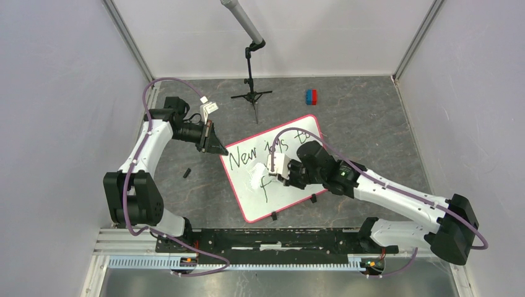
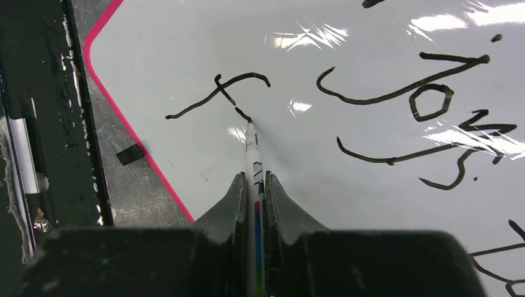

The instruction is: Write a sentence on the whiteboard

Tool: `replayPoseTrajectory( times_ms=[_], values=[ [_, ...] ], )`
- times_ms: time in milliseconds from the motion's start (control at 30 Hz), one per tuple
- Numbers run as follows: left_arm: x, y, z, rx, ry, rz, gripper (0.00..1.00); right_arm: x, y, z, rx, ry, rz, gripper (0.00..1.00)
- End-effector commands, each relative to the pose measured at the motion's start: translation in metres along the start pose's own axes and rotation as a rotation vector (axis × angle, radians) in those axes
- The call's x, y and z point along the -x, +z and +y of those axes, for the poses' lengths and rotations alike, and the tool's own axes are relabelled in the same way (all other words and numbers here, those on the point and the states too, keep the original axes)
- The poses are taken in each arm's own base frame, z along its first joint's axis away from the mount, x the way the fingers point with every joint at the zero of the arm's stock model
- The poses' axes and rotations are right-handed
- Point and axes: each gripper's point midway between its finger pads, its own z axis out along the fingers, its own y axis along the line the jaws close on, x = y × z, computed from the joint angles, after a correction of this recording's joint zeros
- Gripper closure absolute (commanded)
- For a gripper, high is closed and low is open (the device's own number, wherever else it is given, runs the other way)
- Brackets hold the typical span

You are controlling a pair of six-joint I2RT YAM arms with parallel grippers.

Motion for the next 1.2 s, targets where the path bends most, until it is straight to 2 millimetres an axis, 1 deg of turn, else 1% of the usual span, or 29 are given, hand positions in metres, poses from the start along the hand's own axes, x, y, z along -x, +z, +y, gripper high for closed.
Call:
replayPoseTrajectory(
  times_ms=[0,133,300,467,633,700,800,900,1000,1100,1167],
  values=[
    [-0.002,0.002,0.009,0.033,0.032,0.019,0.98,-0.014,-0.006,-0.013,-0.055,0.000,0.038,1.00],
    [-0.001,0.002,0.009,0.032,0.033,0.019,0.98,-0.011,-0.004,-0.010,-0.032,0.007,0.024,1.00],
    [-0.002,0.002,0.009,0.036,0.035,0.019,0.98,-0.010,0.000,0.001,0.018,0.016,0.012,1.00],
    [-0.002,0.002,0.009,0.035,0.033,0.020,0.98,-0.016,0.002,0.010,0.043,0.010,0.025,1.00],
    [-0.002,0.002,0.009,0.038,0.034,0.020,0.98,-0.030,0.006,0.021,0.072,0.014,0.049,1.00],
    [-0.002,0.002,0.009,0.037,0.034,0.020,0.98,-0.032,0.006,0.023,0.073,0.012,0.052,1.00],
    [-0.002,0.002,0.009,0.037,0.034,0.020,0.98,-0.033,0.004,0.019,0.055,0.005,0.062,1.00],
    [-0.002,0.002,0.009,0.036,0.036,0.019,0.98,-0.021,-0.001,0.010,0.028,-0.011,0.044,1.00],
    [-0.002,0.002,0.009,0.034,0.033,0.019,0.98,0.000,-0.009,0.002,0.010,-0.018,-0.001,1.00],
    [-0.002,0.002,0.009,0.037,0.035,0.019,0.97,0.021,-0.016,-0.001,0.012,-0.018,-0.050,1.00],
    [-0.002,0.001,0.008,0.039,0.037,0.019,0.98,0.030,-0.019,0.000,0.024,-0.011,-0.074,1.00]
  ],
)
